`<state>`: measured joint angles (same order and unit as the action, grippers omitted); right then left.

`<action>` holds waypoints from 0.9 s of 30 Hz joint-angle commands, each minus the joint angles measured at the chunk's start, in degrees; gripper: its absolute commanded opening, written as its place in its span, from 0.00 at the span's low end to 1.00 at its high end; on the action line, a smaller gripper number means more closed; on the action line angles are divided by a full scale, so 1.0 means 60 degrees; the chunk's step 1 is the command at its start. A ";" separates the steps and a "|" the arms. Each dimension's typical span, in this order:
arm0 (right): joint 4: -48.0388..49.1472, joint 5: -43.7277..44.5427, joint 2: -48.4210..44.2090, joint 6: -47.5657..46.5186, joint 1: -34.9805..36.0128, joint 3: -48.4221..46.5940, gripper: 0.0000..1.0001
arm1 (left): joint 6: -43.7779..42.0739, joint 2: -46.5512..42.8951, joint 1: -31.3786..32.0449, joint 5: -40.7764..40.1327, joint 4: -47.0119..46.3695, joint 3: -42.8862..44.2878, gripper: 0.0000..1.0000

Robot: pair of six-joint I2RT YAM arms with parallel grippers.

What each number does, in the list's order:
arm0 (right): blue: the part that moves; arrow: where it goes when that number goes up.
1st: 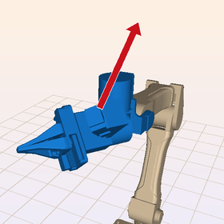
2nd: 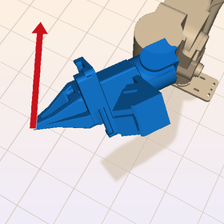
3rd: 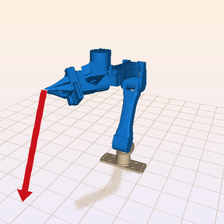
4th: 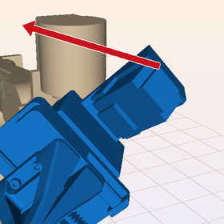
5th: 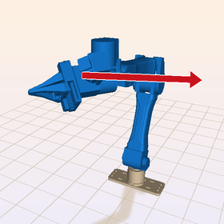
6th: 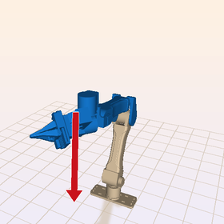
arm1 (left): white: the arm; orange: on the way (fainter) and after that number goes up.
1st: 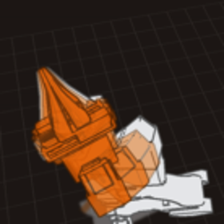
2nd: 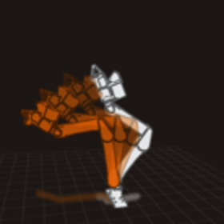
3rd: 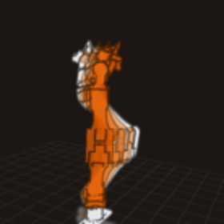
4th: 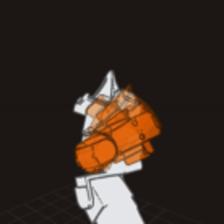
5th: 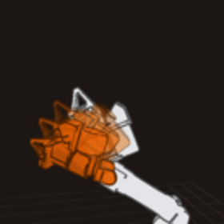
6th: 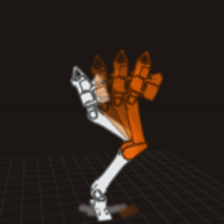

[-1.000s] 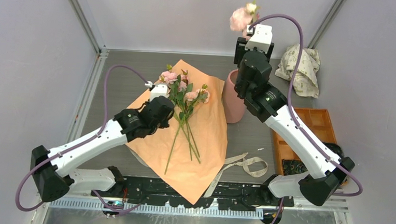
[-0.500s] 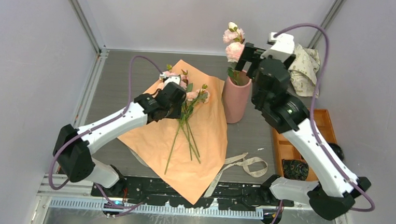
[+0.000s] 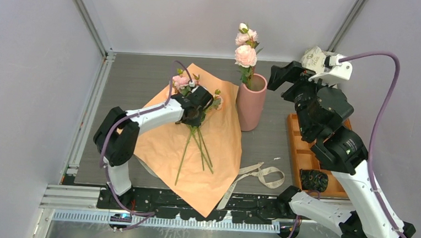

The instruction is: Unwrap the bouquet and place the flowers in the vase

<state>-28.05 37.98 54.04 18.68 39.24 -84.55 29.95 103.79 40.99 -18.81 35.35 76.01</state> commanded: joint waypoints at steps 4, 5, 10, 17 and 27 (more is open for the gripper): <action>-0.0416 -0.0263 -0.0314 0.0309 -0.0021 0.0277 0.99 | -0.0368 0.0810 -0.0035 0.0189 -0.0305 0.0878 0.30; -0.0442 -0.0272 -0.0343 0.0314 -0.0011 0.0279 1.00 | -0.0379 0.0943 -0.0035 0.0208 -0.0290 0.0938 0.29; -0.0531 -0.0294 -0.0478 0.0355 -0.0009 0.0290 0.99 | -0.0387 0.1534 -0.0064 0.0409 -0.0303 0.1186 0.27; -0.0569 -0.0242 -0.0612 0.0381 -0.0009 0.0447 1.00 | -0.0397 0.1832 -0.0092 0.0377 -0.0115 0.1352 0.13; -0.0613 -0.0331 -0.0756 0.0505 -0.0019 0.0646 1.00 | -0.0544 0.1701 -0.0247 0.0481 0.0013 0.1252 0.10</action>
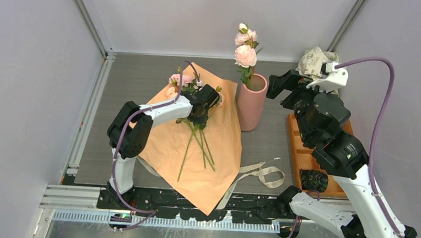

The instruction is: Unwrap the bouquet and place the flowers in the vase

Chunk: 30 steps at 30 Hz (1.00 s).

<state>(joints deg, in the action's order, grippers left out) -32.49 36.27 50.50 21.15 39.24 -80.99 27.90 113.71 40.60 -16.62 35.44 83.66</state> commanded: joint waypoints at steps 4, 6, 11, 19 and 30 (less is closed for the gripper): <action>0.0128 -0.0039 -0.0235 0.0136 -0.0011 0.0123 1.00 | -0.0206 0.0333 -0.0204 0.0182 0.0121 0.0081 0.23; 0.0128 -0.0055 -0.0257 0.0151 -0.0019 0.0134 0.99 | -0.0170 0.0471 -0.0204 0.0293 0.0156 0.0118 0.26; 0.0076 -0.0022 -0.0301 0.0152 -0.0013 0.0150 0.99 | -0.0115 0.0588 -0.0204 0.0499 0.0068 0.0051 0.22; 0.0083 -0.0036 -0.0258 0.0232 -0.0010 0.0229 1.00 | -0.0171 0.0401 -0.0314 0.0746 0.0047 -0.0021 0.00; 0.0108 0.0123 -0.0434 0.0355 -0.0011 0.0397 0.99 | 0.0138 -0.2874 -0.0421 -0.0031 0.1093 0.0119 0.00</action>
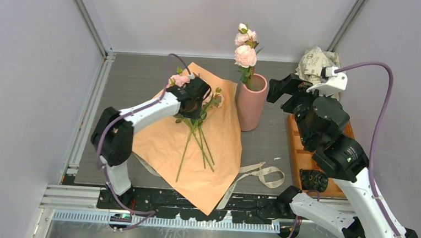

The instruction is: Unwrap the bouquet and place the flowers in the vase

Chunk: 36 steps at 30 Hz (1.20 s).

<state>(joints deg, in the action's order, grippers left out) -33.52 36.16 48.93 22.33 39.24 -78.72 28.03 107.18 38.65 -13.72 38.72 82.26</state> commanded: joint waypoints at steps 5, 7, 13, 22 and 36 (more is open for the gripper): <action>0.0283 0.0035 -0.0117 0.0216 -0.0009 0.0034 1.00 | 0.0271 -0.3000 -0.0095 -0.0990 0.1139 0.0471 0.00; 0.0262 -0.0098 -0.0074 0.0240 -0.0009 0.0038 1.00 | 0.0285 -0.3318 -0.0120 -0.0843 0.1030 0.0199 0.00; 0.0049 -0.0494 0.0032 0.0531 -0.0008 0.0147 0.99 | -0.0283 -0.2826 -0.0154 0.1533 0.0159 -0.0730 0.34; -0.0246 -0.0482 -0.0239 0.0715 -0.0019 0.0298 0.99 | -0.0720 -0.1849 -0.0149 0.2639 -0.1716 -0.1768 0.54; -0.0527 -0.0008 -0.0622 0.0617 -0.0020 0.0481 0.99 | -0.1394 0.0746 -0.0392 0.2367 -0.1446 -0.0456 0.48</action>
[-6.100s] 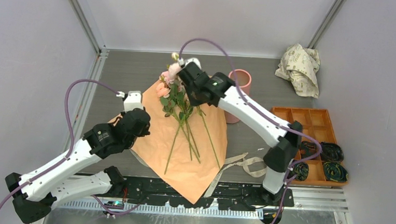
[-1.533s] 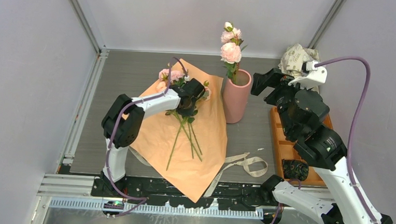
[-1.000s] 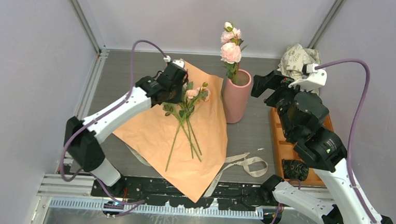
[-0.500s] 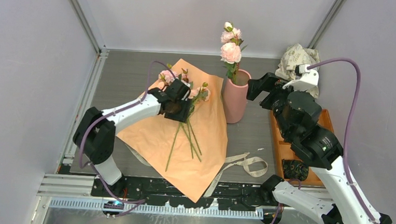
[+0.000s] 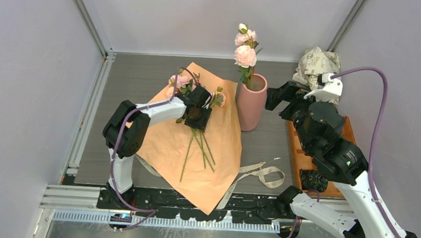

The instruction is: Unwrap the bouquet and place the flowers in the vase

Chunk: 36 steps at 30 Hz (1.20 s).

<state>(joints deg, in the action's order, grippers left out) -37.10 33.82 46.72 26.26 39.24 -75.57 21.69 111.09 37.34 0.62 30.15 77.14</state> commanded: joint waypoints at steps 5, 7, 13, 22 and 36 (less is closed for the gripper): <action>0.0134 0.0500 -0.0388 -0.0012 -0.0008 0.0119 0.99 | -0.0306 0.0026 -0.0319 -0.0035 0.0105 0.0335 0.23; 0.0116 0.0472 -0.0339 0.0010 -0.0013 0.0123 1.00 | -0.0287 -0.0187 -0.0320 -0.0029 0.0208 0.0283 0.17; 0.0157 0.0199 -0.0207 0.0102 -0.0007 0.0127 1.00 | -0.0246 -0.1066 -0.0313 -0.0357 0.0516 0.0109 0.31; 0.0127 0.0050 -0.0097 0.0193 -0.0014 0.0132 1.00 | -0.0234 -0.1457 -0.0328 -0.0148 0.0694 -0.0048 0.25; 0.0135 0.0053 -0.0081 0.0171 -0.0011 0.0235 0.99 | -0.0320 -0.0552 -0.0333 0.0526 0.0645 -0.0025 0.42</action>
<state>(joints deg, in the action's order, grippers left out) -38.26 34.17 46.15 26.96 39.24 -74.17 20.49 106.69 35.59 2.15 34.57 76.97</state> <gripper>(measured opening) 0.995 0.453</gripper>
